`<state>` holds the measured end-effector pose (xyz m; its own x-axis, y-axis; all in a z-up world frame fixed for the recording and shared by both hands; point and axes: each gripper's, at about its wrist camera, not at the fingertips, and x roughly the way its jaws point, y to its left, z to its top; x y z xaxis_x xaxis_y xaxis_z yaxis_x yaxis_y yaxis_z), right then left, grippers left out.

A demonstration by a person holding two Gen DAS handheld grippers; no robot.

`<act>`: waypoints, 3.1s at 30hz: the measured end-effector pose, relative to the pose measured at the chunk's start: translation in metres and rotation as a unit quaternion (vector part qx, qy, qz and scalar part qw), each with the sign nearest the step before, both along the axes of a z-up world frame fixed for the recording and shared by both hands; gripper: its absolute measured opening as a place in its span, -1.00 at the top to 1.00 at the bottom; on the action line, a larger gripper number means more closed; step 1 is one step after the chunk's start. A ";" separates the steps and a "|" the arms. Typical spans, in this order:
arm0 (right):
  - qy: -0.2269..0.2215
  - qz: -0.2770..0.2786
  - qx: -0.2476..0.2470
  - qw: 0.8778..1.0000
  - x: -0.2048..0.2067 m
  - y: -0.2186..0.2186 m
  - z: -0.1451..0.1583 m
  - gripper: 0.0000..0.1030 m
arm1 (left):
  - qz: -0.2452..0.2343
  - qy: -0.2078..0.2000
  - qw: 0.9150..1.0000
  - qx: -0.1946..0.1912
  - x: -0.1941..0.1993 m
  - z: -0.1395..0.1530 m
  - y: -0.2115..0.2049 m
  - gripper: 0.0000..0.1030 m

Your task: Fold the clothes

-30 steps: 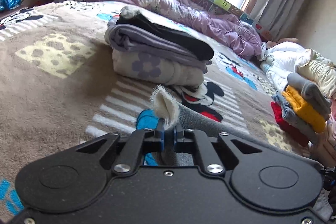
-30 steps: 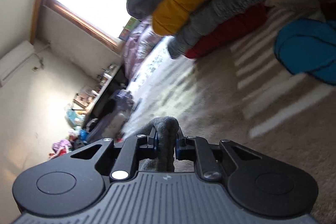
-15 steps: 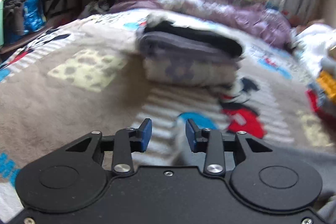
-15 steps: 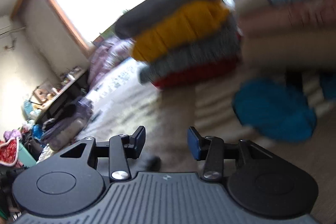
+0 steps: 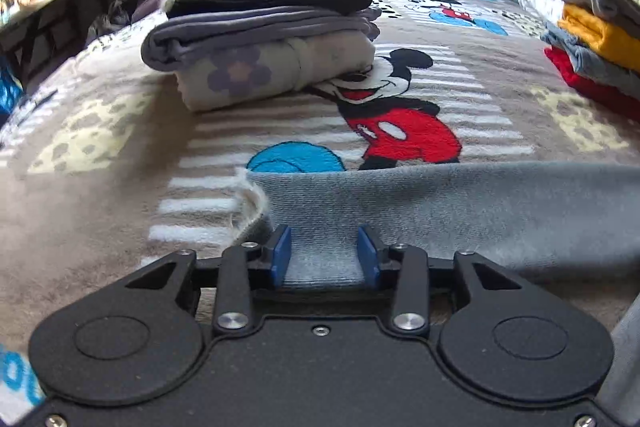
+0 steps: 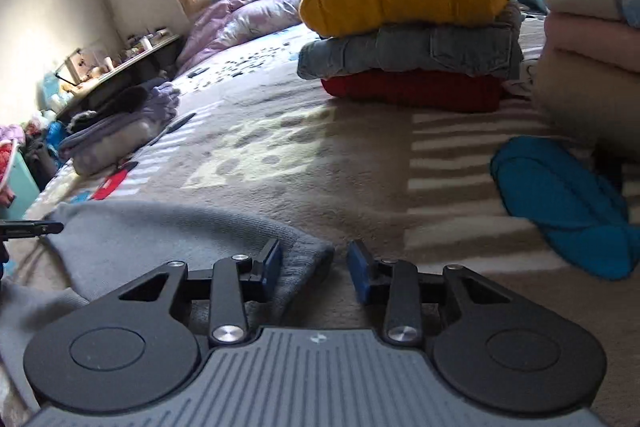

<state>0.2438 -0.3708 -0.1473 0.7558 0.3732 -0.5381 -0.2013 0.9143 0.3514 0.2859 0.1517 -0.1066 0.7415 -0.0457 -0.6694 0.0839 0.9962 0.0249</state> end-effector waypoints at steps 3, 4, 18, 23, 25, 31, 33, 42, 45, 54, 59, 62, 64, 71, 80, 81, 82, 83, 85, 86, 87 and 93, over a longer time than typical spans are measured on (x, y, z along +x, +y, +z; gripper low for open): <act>-0.049 0.007 -0.008 0.999 -0.012 0.002 0.017 0.26 | 0.006 -0.031 1.000 0.002 -0.008 0.013 0.000 0.32; -0.065 0.014 -0.008 0.998 -0.015 0.003 0.023 0.24 | 0.004 -0.038 0.999 -0.004 -0.009 0.016 0.000 0.32; -0.025 0.105 -0.096 0.990 -0.007 0.044 0.015 0.40 | -0.048 0.005 0.998 0.038 -0.018 -0.002 -0.012 0.18; -0.042 0.068 -0.080 0.994 -0.023 0.029 0.020 0.37 | -0.026 -0.008 0.999 0.041 -0.037 0.006 -0.003 0.17; -0.049 0.048 -0.067 0.995 -0.034 0.020 0.023 0.30 | -0.011 -0.010 0.999 0.046 -0.048 0.008 0.001 0.17; -0.088 0.024 -0.058 0.994 -0.070 0.012 0.035 0.22 | 0.031 -0.030 0.998 0.042 -0.094 0.020 0.021 0.12; -0.109 0.032 -0.064 0.992 -0.083 0.019 0.040 0.18 | 0.038 -0.053 0.996 0.056 -0.110 0.028 0.022 0.08; -0.191 0.077 -0.155 0.966 -0.153 0.059 0.057 0.01 | 0.001 -0.149 0.975 0.165 -0.192 0.045 0.006 -0.28; -0.204 0.099 -0.200 0.953 -0.175 0.073 0.055 -0.02 | -0.064 -0.104 0.969 0.217 -0.211 0.032 -0.006 -0.28; -0.212 0.151 -0.347 0.901 -0.211 0.104 0.029 -0.02 | -0.163 -0.073 0.910 0.373 -0.240 -0.013 -0.031 -0.29; -0.196 0.150 -0.391 0.887 -0.213 0.108 0.015 -0.01 | -0.169 -0.065 0.899 0.399 -0.234 -0.022 -0.031 -0.30; -0.192 0.144 -0.406 0.882 -0.212 0.109 0.010 0.00 | -0.168 -0.064 0.892 0.414 -0.231 -0.029 -0.031 -0.29; -0.192 0.139 -0.415 0.878 -0.210 0.108 0.008 0.01 | -0.166 -0.066 0.889 0.421 -0.229 -0.031 -0.030 -0.29; -0.208 0.136 -0.451 0.857 -0.201 0.111 -0.004 0.01 | -0.163 -0.076 0.883 0.433 -0.225 -0.039 -0.026 -0.29; -0.201 0.143 -0.430 0.868 -0.185 0.108 -0.006 0.22 | -0.181 -0.077 0.880 0.433 -0.217 -0.044 -0.024 0.68; -0.199 0.143 -0.420 0.874 -0.182 0.107 -0.004 0.32 | -0.178 -0.076 0.883 0.427 -0.216 -0.042 -0.024 0.83; -0.197 0.140 -0.405 0.882 -0.180 0.104 -0.001 0.47 | -0.173 -0.083 0.889 0.415 -0.215 -0.037 -0.023 0.83; -0.195 0.138 -0.389 0.890 -0.178 0.101 0.003 0.53 | -0.165 -0.092 0.897 0.400 -0.215 -0.031 -0.021 0.84; -0.195 0.129 -0.354 0.906 -0.174 0.094 0.010 0.66 | -0.149 -0.113 0.912 0.366 -0.212 -0.018 -0.019 0.86; -0.195 0.122 -0.334 0.914 -0.171 0.090 0.015 0.68 | -0.140 -0.122 0.918 0.350 -0.210 -0.012 -0.018 0.86; -0.196 0.115 -0.314 0.922 -0.169 0.085 0.018 0.68 | -0.132 -0.131 0.924 0.334 -0.207 -0.007 -0.017 0.87; -0.196 0.073 -0.192 0.959 -0.145 0.056 0.037 0.72 | -0.078 -0.161 0.944 0.278 -0.173 0.012 -0.017 0.89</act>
<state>0.0991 -0.3145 -0.1105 0.8830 0.3218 -0.3418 -0.3846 0.9133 -0.1337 0.1129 0.1345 -0.0950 0.9242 0.1212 -0.3621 0.1264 0.7978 0.5896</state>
